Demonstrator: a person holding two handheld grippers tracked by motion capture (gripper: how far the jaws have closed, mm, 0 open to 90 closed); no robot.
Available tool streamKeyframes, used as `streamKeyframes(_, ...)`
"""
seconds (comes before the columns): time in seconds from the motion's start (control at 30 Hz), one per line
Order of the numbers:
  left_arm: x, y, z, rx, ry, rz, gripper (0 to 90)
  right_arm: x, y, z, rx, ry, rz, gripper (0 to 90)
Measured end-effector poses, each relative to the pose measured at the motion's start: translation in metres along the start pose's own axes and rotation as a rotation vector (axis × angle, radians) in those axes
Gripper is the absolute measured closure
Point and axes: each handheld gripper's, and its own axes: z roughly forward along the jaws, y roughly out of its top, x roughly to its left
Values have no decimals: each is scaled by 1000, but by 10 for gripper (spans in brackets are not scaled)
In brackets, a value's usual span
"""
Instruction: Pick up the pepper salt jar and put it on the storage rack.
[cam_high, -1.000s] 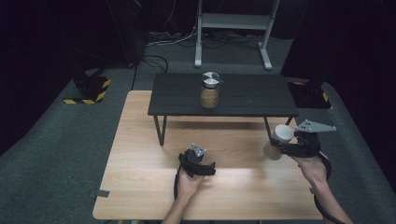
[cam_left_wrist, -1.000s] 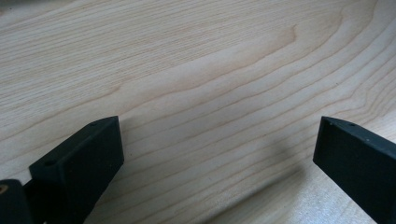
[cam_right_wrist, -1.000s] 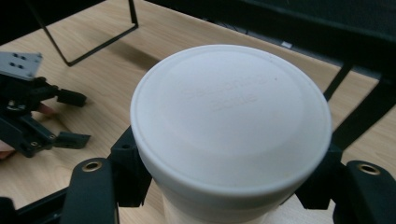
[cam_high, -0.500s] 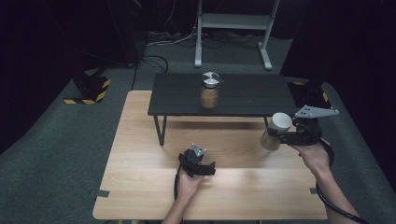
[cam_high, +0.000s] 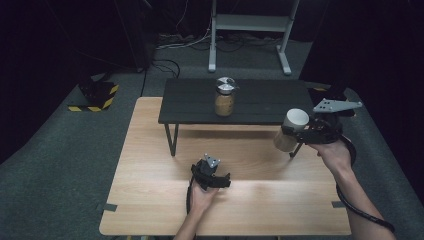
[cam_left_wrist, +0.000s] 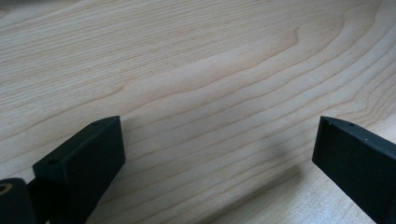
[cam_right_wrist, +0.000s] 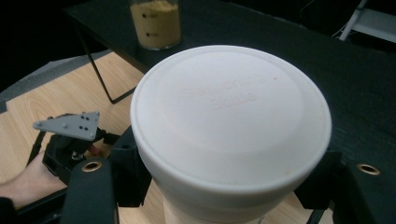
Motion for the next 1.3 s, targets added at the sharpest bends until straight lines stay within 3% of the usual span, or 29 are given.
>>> streamKeyframes(0.33,0,0,0,0,1,1,25,-3,23,1,-22,-7,-15,338)
streamKeyframes(0.9,0,0,0,-1,2,0,25,-13,43,11,-54,5,31,338)
streamKeyframes(1.3,0,0,0,1,0,-1,25,-11,57,26,-72,-43,5,338)
